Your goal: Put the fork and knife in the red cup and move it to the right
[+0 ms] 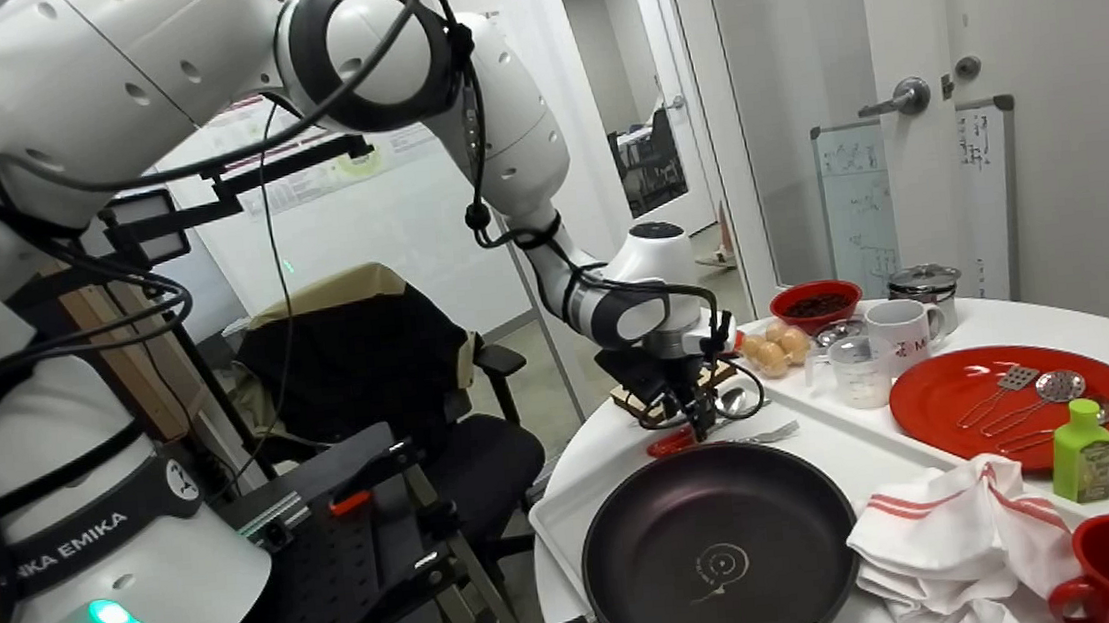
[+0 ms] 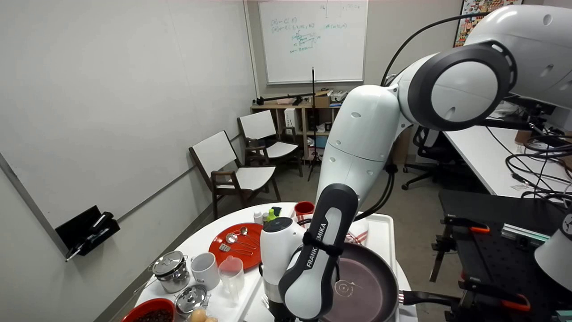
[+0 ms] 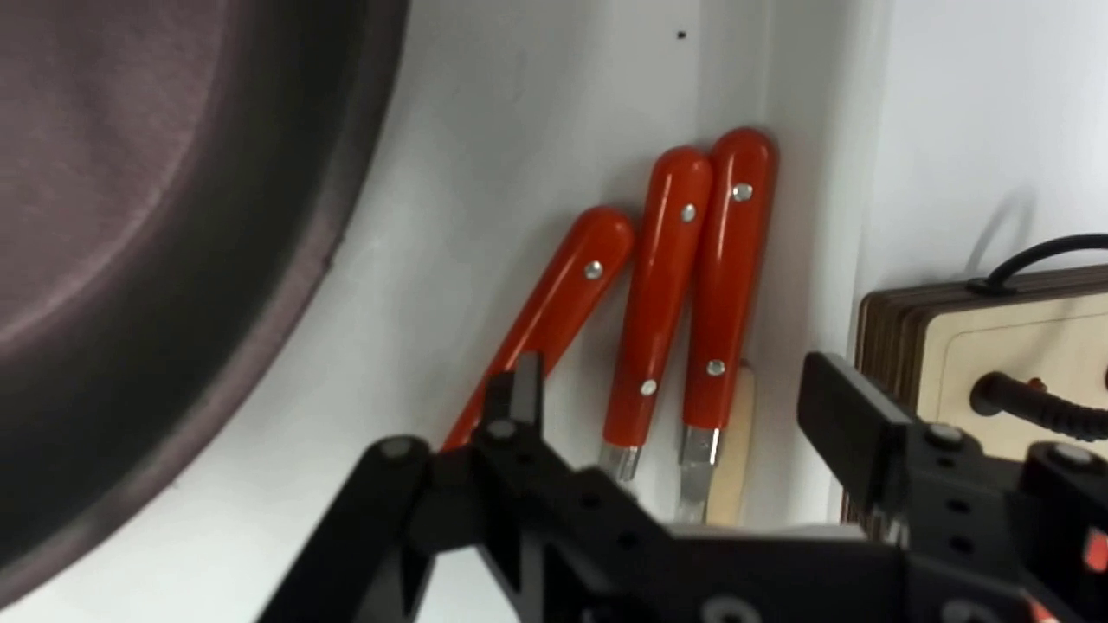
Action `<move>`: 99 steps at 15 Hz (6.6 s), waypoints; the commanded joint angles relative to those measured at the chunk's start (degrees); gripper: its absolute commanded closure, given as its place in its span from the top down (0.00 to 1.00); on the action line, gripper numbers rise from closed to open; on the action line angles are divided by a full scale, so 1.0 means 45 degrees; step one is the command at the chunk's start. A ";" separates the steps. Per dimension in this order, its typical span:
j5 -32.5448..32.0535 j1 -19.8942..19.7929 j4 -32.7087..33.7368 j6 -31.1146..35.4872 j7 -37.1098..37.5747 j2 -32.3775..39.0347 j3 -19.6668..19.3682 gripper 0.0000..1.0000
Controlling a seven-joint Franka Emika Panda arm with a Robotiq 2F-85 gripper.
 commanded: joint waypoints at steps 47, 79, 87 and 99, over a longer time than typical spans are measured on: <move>0.0023 0.0120 -0.0194 -0.0292 0.0034 -0.0639 -0.0542 0.04; 0.0470 -0.3709 -0.1705 0.1752 0.0178 -0.3582 -0.2169 0.04; 0.0907 -0.4008 -0.0878 0.2033 0.1167 -0.2954 -0.3158 0.04; 0.1637 -0.3385 -0.0276 0.4246 0.3140 -0.1763 -0.5337 0.04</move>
